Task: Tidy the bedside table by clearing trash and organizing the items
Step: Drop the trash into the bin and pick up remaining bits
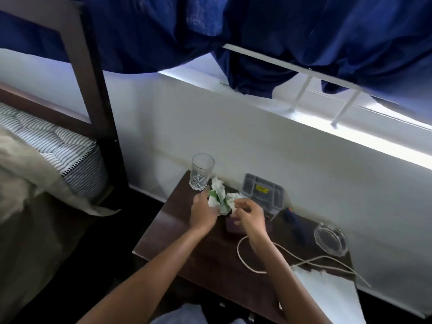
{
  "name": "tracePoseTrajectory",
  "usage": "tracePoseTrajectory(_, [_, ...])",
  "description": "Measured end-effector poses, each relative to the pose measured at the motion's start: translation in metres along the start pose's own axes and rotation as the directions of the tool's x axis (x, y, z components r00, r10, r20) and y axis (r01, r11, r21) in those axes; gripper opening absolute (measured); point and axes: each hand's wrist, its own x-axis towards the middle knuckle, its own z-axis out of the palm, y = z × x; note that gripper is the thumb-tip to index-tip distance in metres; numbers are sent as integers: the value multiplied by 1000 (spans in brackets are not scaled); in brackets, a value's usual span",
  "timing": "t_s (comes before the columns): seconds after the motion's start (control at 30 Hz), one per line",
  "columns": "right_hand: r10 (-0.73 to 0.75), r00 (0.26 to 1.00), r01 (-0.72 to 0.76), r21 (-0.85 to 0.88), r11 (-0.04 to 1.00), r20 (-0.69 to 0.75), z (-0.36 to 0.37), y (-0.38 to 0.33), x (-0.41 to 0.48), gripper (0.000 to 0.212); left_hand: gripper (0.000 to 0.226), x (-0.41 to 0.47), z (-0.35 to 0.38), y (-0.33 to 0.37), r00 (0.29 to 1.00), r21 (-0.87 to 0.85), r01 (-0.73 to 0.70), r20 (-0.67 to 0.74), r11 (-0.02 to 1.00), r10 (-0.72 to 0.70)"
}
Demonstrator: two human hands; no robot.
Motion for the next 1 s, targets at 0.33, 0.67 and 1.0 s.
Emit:
tracePoseTrajectory(0.33, [21, 995, -15, 70, 997, -98, -14, 32, 27, 28, 30, 21, 12, -34, 980, 50, -100, -165, 994, 107])
tracePoseTrajectory(0.67, [-89, 994, 81, -133, 988, -60, 1, 28, 37, 25, 22, -9, -49, -54, 929, -251, 0, -359, 968, -93])
tracePoseTrajectory(1.0, [-118, 909, 411, -808, 422, 401, 49, 28, 61, 47, 23, -24, -85, -83, 911, -378, 47, -363, 924, -195])
